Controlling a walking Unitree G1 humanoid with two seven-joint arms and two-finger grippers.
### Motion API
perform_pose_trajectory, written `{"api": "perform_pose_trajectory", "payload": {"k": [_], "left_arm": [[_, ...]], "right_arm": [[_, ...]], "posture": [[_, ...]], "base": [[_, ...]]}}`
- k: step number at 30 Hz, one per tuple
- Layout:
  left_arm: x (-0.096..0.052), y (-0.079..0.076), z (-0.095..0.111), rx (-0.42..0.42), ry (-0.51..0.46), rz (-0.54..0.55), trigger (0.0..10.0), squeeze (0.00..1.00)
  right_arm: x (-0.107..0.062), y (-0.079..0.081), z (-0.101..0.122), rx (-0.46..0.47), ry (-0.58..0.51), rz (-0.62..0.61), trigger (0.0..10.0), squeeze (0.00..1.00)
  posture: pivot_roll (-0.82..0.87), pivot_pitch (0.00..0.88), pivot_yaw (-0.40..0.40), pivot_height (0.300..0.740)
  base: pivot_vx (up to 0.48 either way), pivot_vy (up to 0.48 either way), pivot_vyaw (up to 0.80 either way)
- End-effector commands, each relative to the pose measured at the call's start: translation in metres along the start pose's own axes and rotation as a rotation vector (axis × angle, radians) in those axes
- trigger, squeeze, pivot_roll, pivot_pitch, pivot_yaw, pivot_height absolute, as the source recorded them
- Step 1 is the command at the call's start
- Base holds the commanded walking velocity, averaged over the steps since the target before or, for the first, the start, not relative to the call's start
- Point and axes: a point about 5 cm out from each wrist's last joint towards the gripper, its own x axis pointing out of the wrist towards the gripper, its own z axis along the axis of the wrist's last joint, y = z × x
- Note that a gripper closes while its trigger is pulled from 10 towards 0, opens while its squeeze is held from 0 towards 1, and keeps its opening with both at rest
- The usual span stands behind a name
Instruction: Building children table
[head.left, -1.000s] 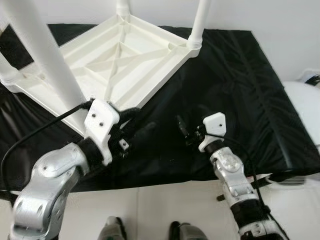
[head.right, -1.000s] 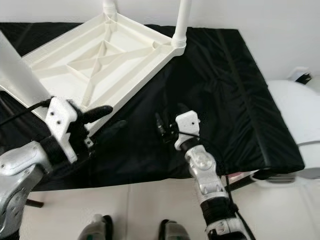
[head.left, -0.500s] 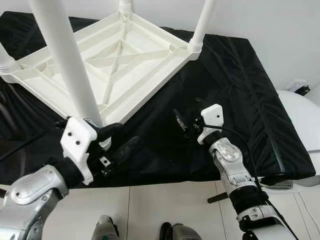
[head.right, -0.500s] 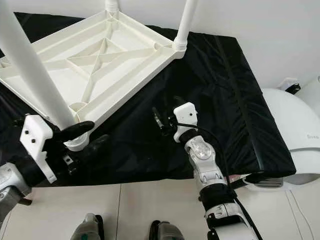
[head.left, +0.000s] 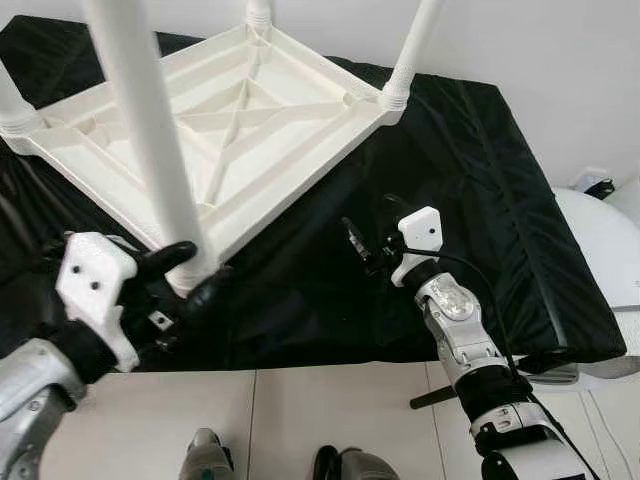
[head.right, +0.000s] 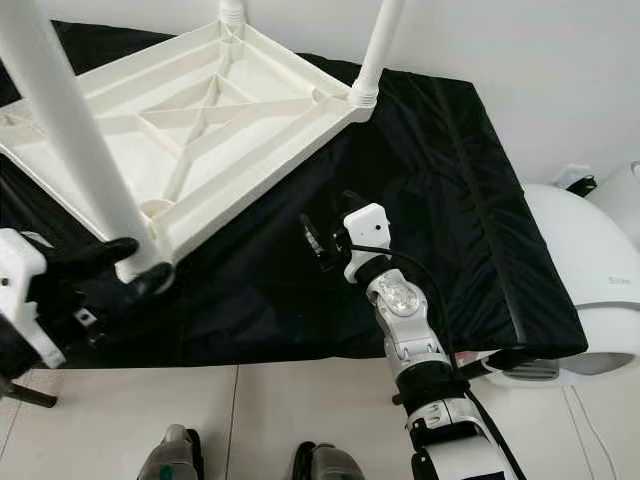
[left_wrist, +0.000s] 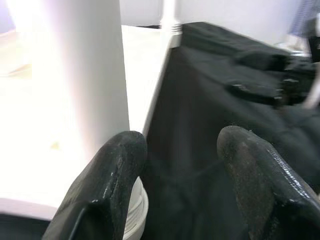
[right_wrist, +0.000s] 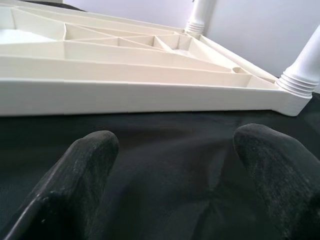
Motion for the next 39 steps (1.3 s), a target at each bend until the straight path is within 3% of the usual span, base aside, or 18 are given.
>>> {"api": "perform_pose_trajectory", "payload": {"k": [1,7,10,11,14,16,17,19,22,25,35,36,38,39], "left_arm": [[-0.005,0.028,-0.007,0.014,0.05,0.33,10.0,0.0],[-0.005,0.037,-0.009,0.015,0.054,0.406,10.0,0.0],[-0.004,0.032,-0.007,0.019,0.053,0.356,10.0,0.0],[-0.004,0.021,-0.006,0.001,0.041,0.263,10.0,0.0],[-0.005,0.016,-0.005,-0.005,0.034,0.216,10.0,0.0],[-0.014,0.003,-0.003,0.0,0.049,0.091,10.0,0.0],[-0.014,0.003,-0.003,0.0,0.049,0.091,10.0,0.0],[-0.027,0.0,-0.004,0.01,0.12,0.032,10.0,0.0],[-0.03,0.0,-0.004,0.016,0.139,0.021,10.0,0.0],[-0.04,0.007,-0.003,0.045,0.164,0.08,10.0,0.0],[-0.05,0.016,-0.002,0.075,0.178,0.182,10.0,0.0],[-0.058,0.025,0.0,0.1,0.186,0.287,10.0,0.0],[-0.058,0.025,0.0,0.1,0.186,0.287,10.0,0.0],[-0.06,0.03,0.001,0.1,0.185,0.354,10.0,0.0]], "right_arm": [[-0.001,0.0,-0.003,0.009,0.0,-0.001,10.0,0.0],[0.0,0.001,-0.003,0.012,-0.006,0.002,10.0,0.0],[-0.001,0.0,-0.003,0.011,-0.008,0.0,10.0,0.0],[-0.002,-0.001,-0.003,0.007,-0.008,-0.007,10.0,0.0],[-0.003,-0.002,-0.004,0.006,-0.008,-0.008,10.0,0.0],[-0.003,-0.002,-0.003,0.005,-0.01,-0.01,10.0,0.0],[-0.003,-0.002,-0.003,0.005,-0.01,-0.01,10.0,0.0],[-0.003,-0.002,-0.004,0.004,-0.011,-0.008,10.0,0.0],[-0.003,-0.002,-0.004,0.004,-0.011,-0.006,10.0,0.0],[0.0,-0.001,-0.004,0.008,-0.014,0.002,10.0,0.0],[0.003,0.002,-0.004,0.014,-0.017,0.011,10.0,0.0],[0.004,0.004,-0.003,0.02,-0.02,0.022,10.0,0.0],[0.004,0.004,-0.003,0.02,-0.02,0.022,10.0,0.0],[0.005,0.005,-0.003,0.022,-0.021,0.029,10.0,0.0]], "posture": [[0.28,0.168,-0.169,0.74],[0.27,0.166,-0.168,0.74],[0.27,0.167,-0.165,0.74],[0.26,0.166,-0.159,0.74],[0.26,0.167,-0.157,0.74],[0.26,0.169,-0.156,0.74],[0.26,0.169,-0.156,0.74],[0.27,0.169,-0.159,0.74],[0.28,0.17,-0.16,0.74],[0.29,0.169,-0.164,0.74],[0.3,0.166,-0.176,0.74],[0.31,0.166,-0.185,0.74],[0.31,0.166,-0.185,0.74],[0.32,0.165,-0.187,0.74]], "base": [[0.0,0.0,0.0],[0.0,0.0,0.0],[0.0,0.0,0.0],[0.0,0.0,0.0],[0.0,0.0,0.0],[0.0,0.0,0.0],[0.0,0.0,0.0],[0.0,0.0,0.0],[0.0,0.0,0.0],[0.0,0.0,0.0],[0.0,0.0,0.0],[0.0,0.0,0.0],[0.0,0.0,0.0],[0.0,0.0,0.0]]}}
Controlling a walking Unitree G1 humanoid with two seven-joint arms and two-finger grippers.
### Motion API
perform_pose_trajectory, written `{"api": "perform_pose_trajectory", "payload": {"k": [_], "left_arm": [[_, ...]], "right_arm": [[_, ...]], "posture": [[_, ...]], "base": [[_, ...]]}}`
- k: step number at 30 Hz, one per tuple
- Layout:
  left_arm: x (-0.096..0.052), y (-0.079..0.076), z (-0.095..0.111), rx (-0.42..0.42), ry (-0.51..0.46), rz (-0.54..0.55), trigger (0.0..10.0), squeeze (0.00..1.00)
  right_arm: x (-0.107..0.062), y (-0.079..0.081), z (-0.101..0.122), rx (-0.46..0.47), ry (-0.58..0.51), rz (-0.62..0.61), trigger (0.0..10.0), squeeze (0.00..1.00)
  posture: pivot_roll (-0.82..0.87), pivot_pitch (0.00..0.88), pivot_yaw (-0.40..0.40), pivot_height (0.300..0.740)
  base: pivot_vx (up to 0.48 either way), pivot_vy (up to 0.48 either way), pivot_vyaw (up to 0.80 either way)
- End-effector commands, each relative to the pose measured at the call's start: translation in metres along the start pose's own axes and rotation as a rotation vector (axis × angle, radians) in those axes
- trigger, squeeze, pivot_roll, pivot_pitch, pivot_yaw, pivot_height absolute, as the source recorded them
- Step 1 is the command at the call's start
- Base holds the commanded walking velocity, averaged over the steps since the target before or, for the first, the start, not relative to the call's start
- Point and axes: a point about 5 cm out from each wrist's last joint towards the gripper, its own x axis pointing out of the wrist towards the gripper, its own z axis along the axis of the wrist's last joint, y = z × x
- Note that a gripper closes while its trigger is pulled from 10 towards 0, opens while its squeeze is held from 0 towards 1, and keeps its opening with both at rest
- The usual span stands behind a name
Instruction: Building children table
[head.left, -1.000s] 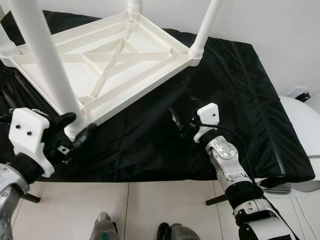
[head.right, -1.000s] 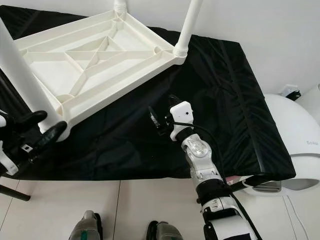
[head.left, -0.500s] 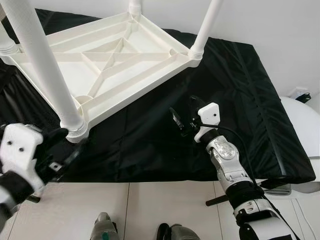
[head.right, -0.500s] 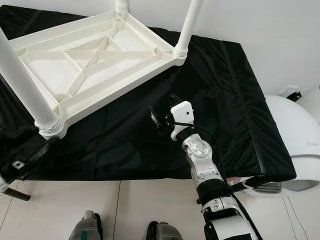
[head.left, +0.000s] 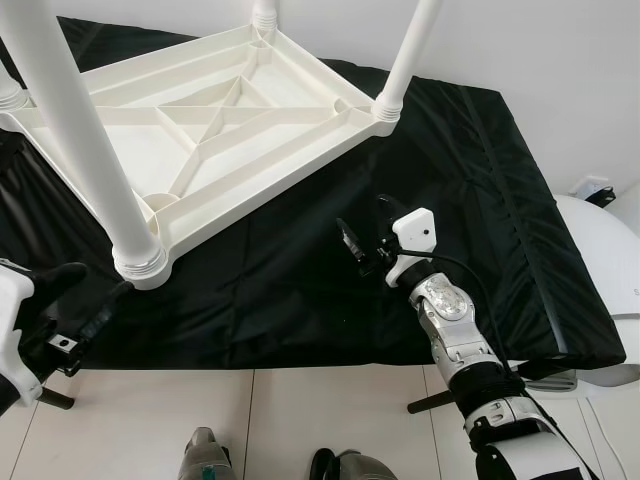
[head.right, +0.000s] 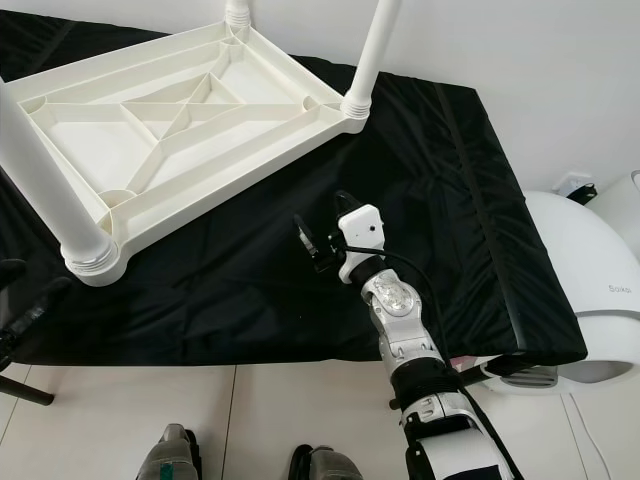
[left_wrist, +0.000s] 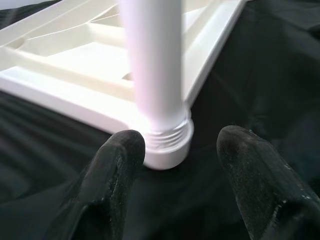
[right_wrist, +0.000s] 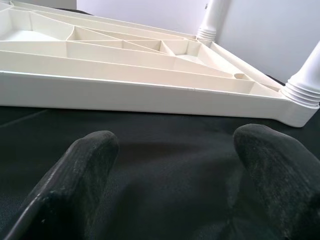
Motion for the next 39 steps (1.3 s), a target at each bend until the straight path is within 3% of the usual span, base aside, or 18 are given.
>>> {"api": "perform_pose_trajectory", "payload": {"k": [1,3,5,7,12,14,16,20,23,24,29,31,36,39], "left_arm": [[-0.004,0.012,0.002,0.03,0.008,0.2,10.0,0.0],[-0.004,0.012,0.002,0.03,0.008,0.2,10.0,0.0],[-0.003,0.017,0.001,0.011,0.004,0.263,10.0,0.0],[0.003,0.026,0.0,0.035,0.005,0.411,10.0,0.0],[0.008,0.035,-0.003,0.024,0.001,0.528,10.0,0.0],[0.018,0.047,-0.005,-0.009,-0.015,0.66,10.0,0.0],[0.02,0.048,-0.005,-0.016,-0.016,0.668,10.0,0.0],[0.032,0.063,-0.008,-0.017,-0.023,0.792,10.0,0.0],[0.036,0.065,-0.008,-0.008,-0.023,0.806,10.0,0.0],[0.047,0.068,-0.013,-0.011,0.0,0.844,10.0,0.0],[0.058,0.071,-0.015,-0.037,-0.005,0.875,10.0,0.0],[0.073,0.071,-0.014,-0.061,-0.018,0.885,10.0,0.0],[0.08,0.071,-0.013,-0.072,-0.03,0.888,10.0,0.0],[0.112,0.057,-0.001,-0.116,-0.098,0.812,10.0,0.0]], "right_arm": [[0.0,-0.001,-0.002,0.008,0.004,0.002,10.0,0.0],[0.0,-0.001,-0.002,0.008,0.004,0.002,10.0,0.0],[0.001,0.0,-0.002,0.011,0.004,0.005,10.0,0.0],[0.002,0.001,-0.001,0.013,0.0,0.01,10.0,0.0],[0.003,0.0,-0.001,0.013,-0.004,0.012,10.0,0.0],[0.004,0.0,0.0,0.01,-0.008,0.009,10.0,0.0],[0.004,0.0,0.0,0.01,-0.009,0.009,10.0,0.0],[0.003,-0.001,0.001,0.006,-0.014,-0.003,10.0,0.0],[0.003,-0.002,0.001,0.005,-0.014,-0.007,10.0,0.0],[0.002,-0.003,0.002,0.005,-0.02,-0.018,10.0,0.0],[0.0,-0.004,0.002,0.002,-0.022,-0.03,10.0,0.0],[-0.003,-0.006,0.002,-0.004,-0.021,-0.047,10.0,0.0],[-0.004,-0.007,0.002,-0.007,-0.021,-0.053,10.0,0.0],[-0.008,-0.008,0.002,-0.013,-0.024,-0.073,10.0,0.0]], "posture": [[0.32,0.165,-0.192,0.74],[0.32,0.165,-0.192,0.74],[0.32,0.164,-0.195,0.74],[0.32,0.163,-0.2,0.74],[0.32,0.157,-0.202,0.74],[0.31,0.148,-0.203,0.74],[0.31,0.148,-0.203,0.74],[0.28,0.138,-0.19,0.74],[0.28,0.138,-0.19,0.74],[0.27,0.134,-0.177,0.74],[0.25,0.132,-0.166,0.74],[0.24,0.13,-0.15,0.74],[0.23,0.129,-0.143,0.74],[0.2,0.125,-0.114,0.74]], "base": [[0.0,0.0,0.0],[0.0,0.0,0.0],[0.0,0.0,0.0],[0.0,0.0,0.0],[0.0,0.0,0.0],[0.0,0.0,0.0],[0.0,0.0,0.0],[0.0,0.0,0.0],[0.0,0.0,0.0],[0.0,0.0,0.0],[0.0,0.0,0.0],[0.0,0.0,0.0],[0.0,0.0,0.0],[0.0,0.0,0.0]]}}
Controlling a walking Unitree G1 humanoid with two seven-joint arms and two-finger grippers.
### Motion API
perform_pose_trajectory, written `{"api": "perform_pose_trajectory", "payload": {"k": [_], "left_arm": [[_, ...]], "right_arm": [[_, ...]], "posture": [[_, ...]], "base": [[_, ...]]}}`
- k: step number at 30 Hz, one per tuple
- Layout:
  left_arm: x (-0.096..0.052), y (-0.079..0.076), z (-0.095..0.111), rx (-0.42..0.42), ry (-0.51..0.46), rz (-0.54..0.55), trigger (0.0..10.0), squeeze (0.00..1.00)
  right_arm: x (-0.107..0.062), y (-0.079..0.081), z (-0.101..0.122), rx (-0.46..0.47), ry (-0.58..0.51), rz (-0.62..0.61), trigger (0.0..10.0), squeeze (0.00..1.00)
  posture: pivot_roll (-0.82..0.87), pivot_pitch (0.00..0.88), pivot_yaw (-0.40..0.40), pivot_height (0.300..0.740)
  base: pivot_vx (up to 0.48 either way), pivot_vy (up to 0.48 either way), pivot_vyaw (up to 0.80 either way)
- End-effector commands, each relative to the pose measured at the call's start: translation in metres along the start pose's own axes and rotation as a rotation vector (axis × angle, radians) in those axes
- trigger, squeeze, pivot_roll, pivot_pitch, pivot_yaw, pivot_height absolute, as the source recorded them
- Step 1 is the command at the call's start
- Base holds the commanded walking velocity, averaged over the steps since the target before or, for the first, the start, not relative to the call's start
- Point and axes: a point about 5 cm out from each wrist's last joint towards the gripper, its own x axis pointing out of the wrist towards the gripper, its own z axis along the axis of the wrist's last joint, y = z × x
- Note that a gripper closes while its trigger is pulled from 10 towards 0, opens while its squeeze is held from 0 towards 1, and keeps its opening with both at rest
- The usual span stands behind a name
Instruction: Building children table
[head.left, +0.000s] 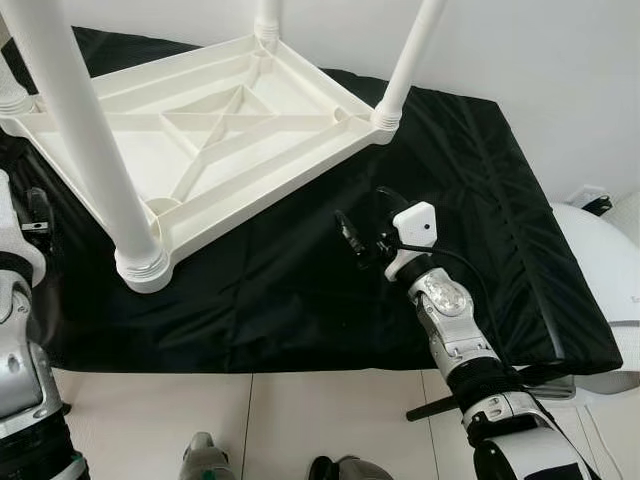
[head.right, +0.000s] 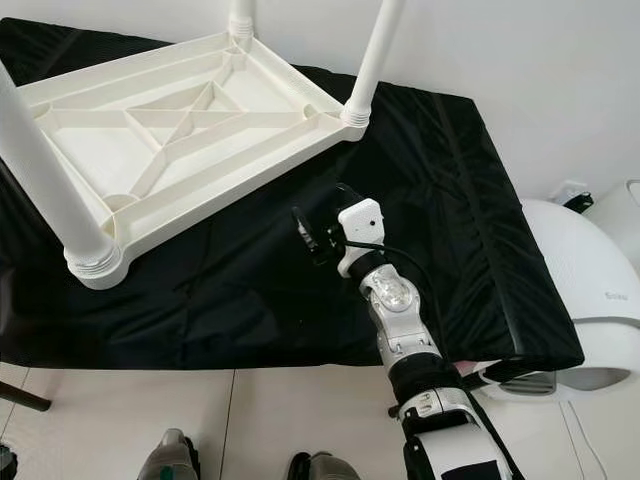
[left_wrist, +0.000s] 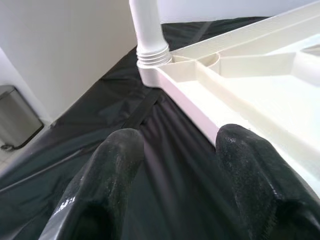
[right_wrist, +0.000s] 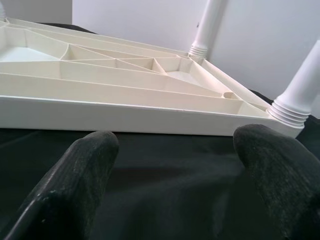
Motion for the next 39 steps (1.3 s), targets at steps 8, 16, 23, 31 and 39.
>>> {"api": "perform_pose_trajectory", "payload": {"k": [8,16,23,31,39], "left_arm": [[0.01,-0.039,0.01,-0.052,-0.053,0.003,10.0,0.0],[0.012,-0.089,0.017,-0.074,-0.086,-0.179,10.0,0.0],[0.009,-0.113,0.016,-0.091,-0.09,-0.264,10.0,0.0],[0.0,-0.151,0.022,-0.121,-0.094,-0.385,10.0,0.0],[-0.007,-0.176,0.026,-0.16,-0.071,-0.449,10.0,0.0]], "right_arm": [[-0.008,-0.003,-0.002,-0.008,0.003,-0.036,10.0,0.0],[-0.01,-0.004,-0.002,-0.012,0.001,-0.066,10.0,0.0],[-0.011,-0.006,0.0,-0.015,0.001,-0.084,10.0,0.0],[-0.013,-0.009,0.001,-0.012,0.002,-0.117,10.0,0.0],[-0.023,-0.018,0.003,0.063,0.006,-0.172,10.0,0.0]], "posture": [[0.18,0.121,-0.099,0.74],[0.17,0.122,-0.071,0.74],[0.16,0.136,-0.063,0.74],[0.14,0.152,-0.042,0.74],[0.12,0.163,-0.016,0.74]], "base": [[0.0,0.0,0.0],[0.0,0.0,0.0],[0.0,0.0,0.0],[0.0,0.0,0.0],[0.0,0.0,0.0]]}}
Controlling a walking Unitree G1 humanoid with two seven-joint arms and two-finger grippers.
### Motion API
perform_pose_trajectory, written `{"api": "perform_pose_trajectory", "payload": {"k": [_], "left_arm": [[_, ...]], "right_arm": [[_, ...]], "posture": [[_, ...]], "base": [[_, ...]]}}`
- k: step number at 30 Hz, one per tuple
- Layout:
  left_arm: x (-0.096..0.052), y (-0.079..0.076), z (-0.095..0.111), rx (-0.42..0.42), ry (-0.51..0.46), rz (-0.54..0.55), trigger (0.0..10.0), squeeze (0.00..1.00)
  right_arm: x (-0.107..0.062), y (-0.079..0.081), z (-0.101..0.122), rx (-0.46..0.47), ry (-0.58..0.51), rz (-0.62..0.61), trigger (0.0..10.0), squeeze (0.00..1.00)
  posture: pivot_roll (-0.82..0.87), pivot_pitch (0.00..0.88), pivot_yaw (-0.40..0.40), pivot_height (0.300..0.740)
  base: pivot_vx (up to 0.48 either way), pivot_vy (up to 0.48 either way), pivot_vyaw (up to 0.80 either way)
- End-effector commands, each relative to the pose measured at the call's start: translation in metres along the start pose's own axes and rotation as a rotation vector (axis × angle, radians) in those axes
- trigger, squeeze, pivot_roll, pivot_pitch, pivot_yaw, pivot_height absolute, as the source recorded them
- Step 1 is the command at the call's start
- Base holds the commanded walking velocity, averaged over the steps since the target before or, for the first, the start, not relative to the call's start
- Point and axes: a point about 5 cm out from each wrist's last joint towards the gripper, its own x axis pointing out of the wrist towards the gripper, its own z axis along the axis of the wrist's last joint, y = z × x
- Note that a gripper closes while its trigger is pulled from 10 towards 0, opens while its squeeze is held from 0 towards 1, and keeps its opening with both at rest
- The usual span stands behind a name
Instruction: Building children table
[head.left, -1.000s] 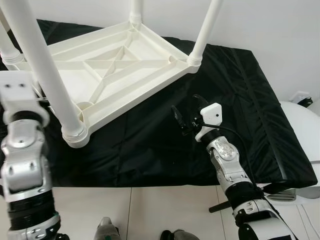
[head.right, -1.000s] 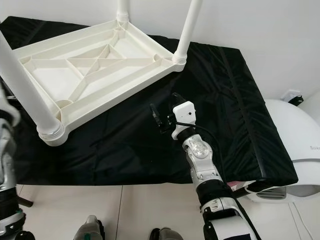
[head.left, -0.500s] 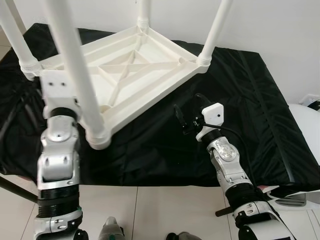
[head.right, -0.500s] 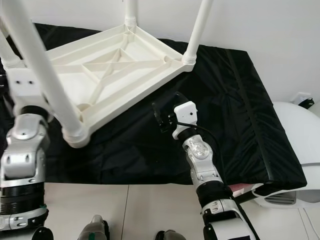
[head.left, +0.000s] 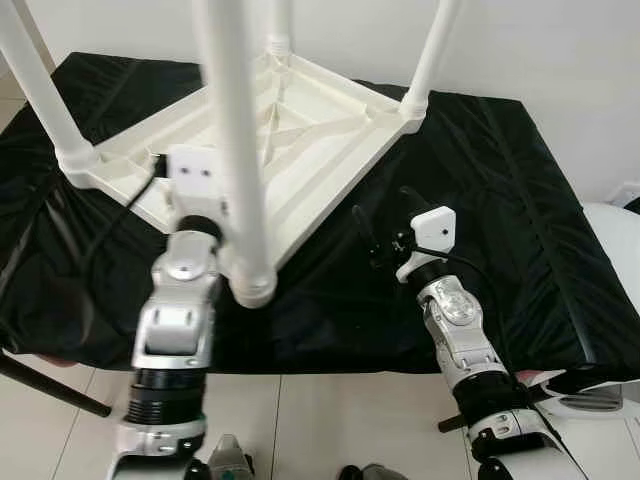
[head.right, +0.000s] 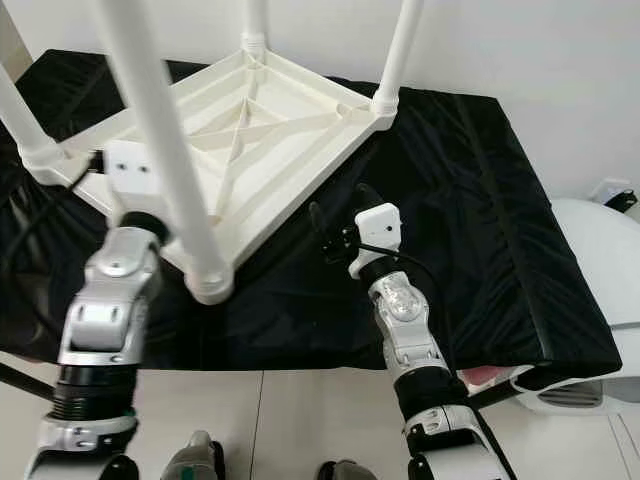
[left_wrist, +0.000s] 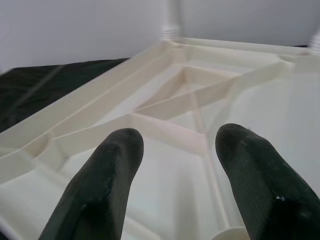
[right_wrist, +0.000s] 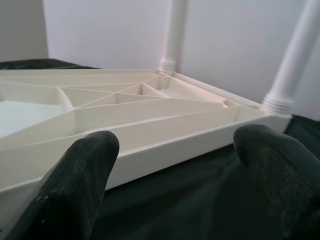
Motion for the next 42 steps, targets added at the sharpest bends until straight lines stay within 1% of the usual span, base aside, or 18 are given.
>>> {"api": "perform_pose_trajectory", "payload": {"k": [1,5,7,8,11,16,17,18,23,28,34,35,36,37,38,39,40,42], "left_arm": [[0.002,-0.011,0.003,-0.011,0.002,-0.03,10.0,0.0],[0.003,-0.016,0.004,-0.019,0.004,-0.046,10.0,0.0],[0.004,-0.019,0.005,-0.021,0.003,-0.057,10.0,0.0],[0.005,-0.024,0.005,-0.026,0.007,-0.073,10.0,0.0],[0.006,-0.027,0.006,-0.029,0.01,-0.082,10.0,0.0],[0.008,-0.039,0.008,-0.048,0.015,-0.112,10.0,0.0],[0.008,-0.039,0.008,-0.048,0.015,-0.112,10.0,0.0],[0.009,-0.047,0.012,-0.056,0.008,-0.131,10.0,0.0],[0.01,-0.055,0.016,-0.064,0.003,-0.157,10.0,0.0],[0.01,-0.063,0.017,-0.045,0.003,-0.187,10.0,0.0],[0.012,-0.051,0.008,0.012,0.036,-0.164,10.0,0.0],[0.012,-0.042,0.005,0.031,0.045,-0.141,10.0,0.0],[0.012,-0.042,0.005,0.031,0.045,-0.141,10.0,0.0],[0.012,-0.03,0.0,0.058,0.061,-0.109,10.0,0.0],[0.01,-0.01,-0.008,0.098,0.087,-0.059,10.0,0.0],[0.01,-0.01,-0.008,0.098,0.087,-0.059,10.0,0.0],[0.009,0.004,-0.013,0.126,0.105,-0.025,10.0,0.0],[0.009,0.004,-0.013,0.126,0.105,-0.025,10.0,0.0]], "right_arm": [[-0.008,-0.009,-0.001,0.048,0.023,-0.028,10.0,0.0],[-0.013,-0.012,0.002,0.103,0.026,-0.017,10.0,0.0],[-0.017,-0.015,0.005,0.153,0.028,0.005,10.0,0.0],[-0.022,-0.017,0.012,0.207,0.025,0.05,10.0,0.0],[-0.024,-0.016,0.017,0.23,0.018,0.083,10.0,0.0],[-0.034,-0.002,0.028,0.292,0.035,0.262,10.0,0.0],[-0.034,-0.002,0.028,0.292,0.035,0.262,10.0,0.0],[-0.04,0.005,0.031,0.298,0.054,0.35,10.0,0.0],[-0.049,0.012,0.035,0.301,0.094,0.451,10.0,0.0],[-0.056,0.019,0.043,0.353,0.117,0.559,10.0,0.0],[-0.057,0.023,0.048,0.374,0.125,0.626,10.0,0.0],[-0.057,0.025,0.049,0.377,0.126,0.643,10.0,0.0],[-0.057,0.025,0.049,0.377,0.126,0.643,10.0,0.0],[-0.056,0.027,0.05,0.38,0.128,0.666,10.0,0.0],[-0.055,0.029,0.052,0.384,0.125,0.694,10.0,0.0],[-0.055,0.029,0.052,0.384,0.125,0.694,10.0,0.0],[-0.054,0.031,0.053,0.388,0.125,0.713,10.0,0.0],[-0.054,0.031,0.053,0.388,0.125,0.713,10.0,0.0]], "posture": [[0.11,0.164,-0.008,0.74],[0.11,0.167,0.0,0.74],[0.09,0.17,0.014,0.74],[0.08,0.172,0.022,0.74],[0.08,0.174,0.03,0.74],[0.06,0.176,0.047,0.74],[0.06,0.176,0.047,0.74],[0.06,0.177,0.052,0.74],[0.06,0.176,0.055,0.74],[0.06,0.17,0.05,0.74],[0.07,0.166,0.041,0.74],[0.08,0.164,0.036,0.74],[0.08,0.164,0.036,0.74],[0.09,0.163,0.029,0.74],[0.1,0.16,0.011,0.74],[0.1,0.16,0.011,0.74],[0.1,0.159,0.009,0.74],[0.1,0.159,0.009,0.74]], "base": [[0.0,0.0,0.0],[0.0,0.0,0.0],[0.0,0.0,0.0],[0.0,0.0,0.0],[0.0,0.0,0.0],[0.0,0.0,0.0],[0.0,0.0,0.0],[0.0,0.0,0.0],[0.0,0.0,0.0],[0.0,0.0,0.0],[0.0,0.0,0.0],[0.0,0.0,0.0],[0.0,0.0,0.0],[0.0,0.0,0.0],[0.0,0.0,0.0],[0.0,0.0,0.0],[0.0,0.0,0.0],[0.0,0.0,0.0]]}}
